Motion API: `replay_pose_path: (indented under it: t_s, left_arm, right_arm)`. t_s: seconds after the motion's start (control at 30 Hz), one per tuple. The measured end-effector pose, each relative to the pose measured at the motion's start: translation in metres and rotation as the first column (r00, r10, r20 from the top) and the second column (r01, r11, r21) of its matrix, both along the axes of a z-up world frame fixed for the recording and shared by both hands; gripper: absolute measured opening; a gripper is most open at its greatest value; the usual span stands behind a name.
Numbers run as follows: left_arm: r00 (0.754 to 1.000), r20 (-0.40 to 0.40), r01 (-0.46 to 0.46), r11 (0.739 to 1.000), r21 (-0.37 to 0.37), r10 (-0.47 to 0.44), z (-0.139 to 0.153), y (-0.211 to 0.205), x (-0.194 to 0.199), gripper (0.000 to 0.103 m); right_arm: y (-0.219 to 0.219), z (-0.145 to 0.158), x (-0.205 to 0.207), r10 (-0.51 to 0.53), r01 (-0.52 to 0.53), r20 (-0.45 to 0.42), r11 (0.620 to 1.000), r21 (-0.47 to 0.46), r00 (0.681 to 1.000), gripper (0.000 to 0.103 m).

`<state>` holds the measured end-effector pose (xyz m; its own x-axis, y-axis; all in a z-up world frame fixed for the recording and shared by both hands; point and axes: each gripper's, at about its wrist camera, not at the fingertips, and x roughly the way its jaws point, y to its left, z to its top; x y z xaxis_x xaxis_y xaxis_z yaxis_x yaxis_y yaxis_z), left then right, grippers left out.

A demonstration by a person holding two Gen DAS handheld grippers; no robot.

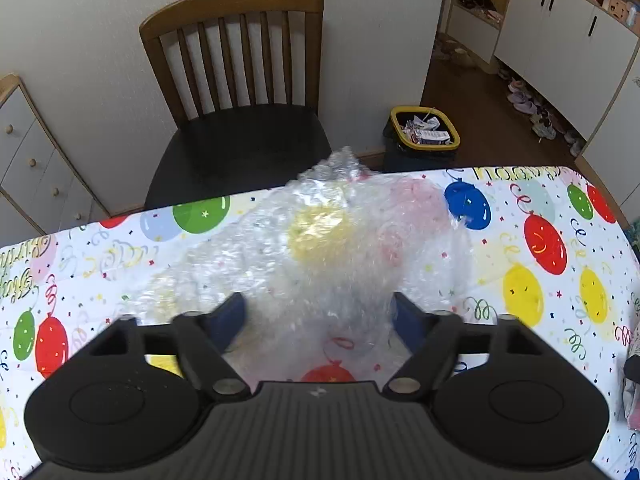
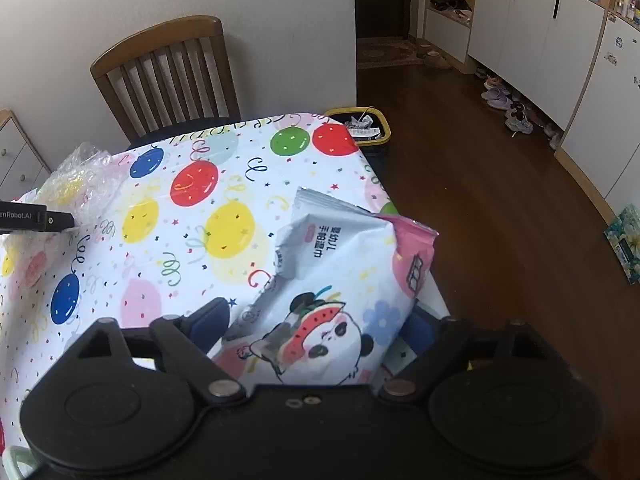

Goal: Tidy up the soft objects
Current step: 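Grasp the panda snack bag with the right tool while the left tool grasps the bubble wrap, then carry the snack bag and bubble wrap to the red box with both tools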

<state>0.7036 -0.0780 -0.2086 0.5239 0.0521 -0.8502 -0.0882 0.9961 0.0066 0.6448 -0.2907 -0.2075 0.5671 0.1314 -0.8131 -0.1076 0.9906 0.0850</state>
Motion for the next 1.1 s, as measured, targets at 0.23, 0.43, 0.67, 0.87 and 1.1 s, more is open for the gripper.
replay_pose_path:
  t_s: [0.23,0.43,0.67,0.87,1.1]
  left_arm:
    - [0.998,0.014,-0.053,0.998,-0.042,0.054,0.01,0.01,-0.004,0.026]
    - [0.998,-0.003,-0.058,0.997,-0.059,0.058,0.013,0.01,-0.012,0.02]
    - [0.997,-0.02,-0.072,0.995,-0.071,0.07,0.023,0.005,-0.026,0.017]
    - [0.996,-0.005,-0.091,0.991,-0.094,0.09,0.05,0.002,-0.044,0.017]
    - [0.996,0.01,-0.087,0.985,-0.147,0.089,0.098,-0.005,-0.071,0.017]
  right_arm:
    - [0.001,0.005,-0.007,-0.012,0.013,0.046,1.0,-0.023,0.999,0.07]
    - [-0.004,0.014,-0.014,-0.003,0.003,0.073,1.0,0.002,0.997,0.048]
    - [-0.009,0.035,-0.03,0.016,-0.017,0.116,1.0,0.006,0.993,0.045]
    - [-0.021,0.064,-0.052,0.034,-0.037,0.136,0.999,0.02,0.99,0.045]
    - [-0.028,0.113,-0.087,0.051,-0.061,0.167,0.996,0.058,0.985,0.045]
